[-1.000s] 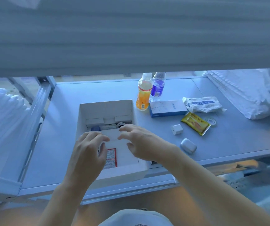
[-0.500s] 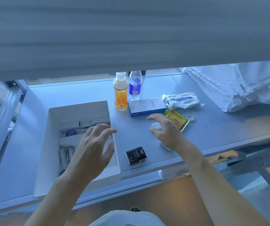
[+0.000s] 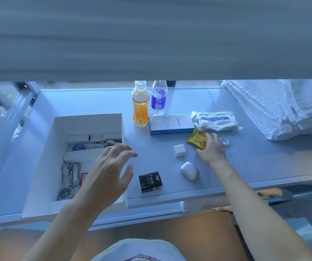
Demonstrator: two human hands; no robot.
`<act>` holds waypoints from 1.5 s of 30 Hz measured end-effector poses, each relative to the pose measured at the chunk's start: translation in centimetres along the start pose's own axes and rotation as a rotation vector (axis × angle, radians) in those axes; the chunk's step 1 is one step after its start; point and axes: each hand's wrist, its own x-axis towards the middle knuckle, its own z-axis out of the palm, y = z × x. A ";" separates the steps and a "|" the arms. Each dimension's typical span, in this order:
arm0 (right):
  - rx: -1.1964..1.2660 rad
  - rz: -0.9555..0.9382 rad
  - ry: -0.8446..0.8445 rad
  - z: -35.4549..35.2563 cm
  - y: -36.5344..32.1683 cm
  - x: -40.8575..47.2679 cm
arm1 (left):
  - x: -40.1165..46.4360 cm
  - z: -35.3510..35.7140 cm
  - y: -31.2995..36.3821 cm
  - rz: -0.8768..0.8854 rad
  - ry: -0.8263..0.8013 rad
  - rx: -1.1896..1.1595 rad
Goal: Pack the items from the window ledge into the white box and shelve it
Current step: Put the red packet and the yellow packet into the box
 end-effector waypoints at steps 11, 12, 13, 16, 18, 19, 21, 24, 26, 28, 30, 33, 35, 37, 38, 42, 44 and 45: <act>-0.081 0.054 0.051 -1.1 0.0 1.0 | 0.3 0.8 0.3 -0.061 0.024 -0.051; -0.070 0.021 0.084 -1.4 -0.4 0.6 | 0.4 0.9 0.1 -0.063 0.030 -0.054; -0.056 -0.022 0.123 -1.7 -0.9 0.0 | 0.6 0.9 -0.1 -0.062 0.035 -0.057; -0.011 -0.155 0.211 -3.0 -3.0 -2.1 | 1.0 0.7 -0.9 -0.053 0.046 -0.070; 0.052 -0.227 0.233 -4.2 -4.9 -3.7 | 1.2 0.4 -1.4 -0.053 0.060 -0.088; 0.087 -0.271 0.235 -4.8 -5.9 -4.5 | 1.2 0.1 -1.7 -0.058 0.070 -0.100; 0.146 -0.378 0.218 -5.8 -8.3 -6.5 | 1.3 -0.6 -2.3 -0.082 0.090 -0.143; 0.229 -0.517 0.176 -6.4 -12.3 -10.0 | 1.3 -1.8 -3.1 -0.148 0.127 -0.267; 0.250 -0.610 0.146 -5.9 -15.3 -12.6 | 1.2 -2.8 -3.6 -0.234 0.149 -0.464; 0.245 -0.683 0.116 -4.9 -18.2 -14.8 | 1.1 -3.9 -4.3 -0.308 0.167 -0.625; 0.248 -0.725 0.093 -3.8 -20.8 -16.2 | 0.6 -4.9 -5.3 -0.341 0.197 -0.664; 0.229 -0.771 0.077 -2.4 -23.8 -17.6 | -0.5 -6.1 -7.1 -0.382 0.249 -0.732; 0.202 -0.798 0.061 -1.6 -25.3 -18.4 | -1.3 -6.8 -8.5 -0.404 0.288 -0.757; 0.178 -0.818 0.022 -1.0 -26.3 -19.0 | -2.0 -7.3 -9.9 -0.410 0.297 -0.751; 0.173 -0.817 -0.007 -0.8 -26.6 -19.1 | -2.3 -7.4 -10.5 -0.418 0.293 -0.753; 0.205 -0.752 -0.104 -0.9 -26.4 -18.8 | -2.7 -7.5 -12.8 -0.443 0.197 -0.642; 0.215 -0.708 -0.098 -0.9 -25.4 -18.7 | -2.2 -7.3 -13.6 -0.427 0.108 -0.509; 0.209 -0.682 -0.095 -0.9 -24.8 -18.7 | -1.7 -7.0 -13.9 -0.414 0.050 -0.446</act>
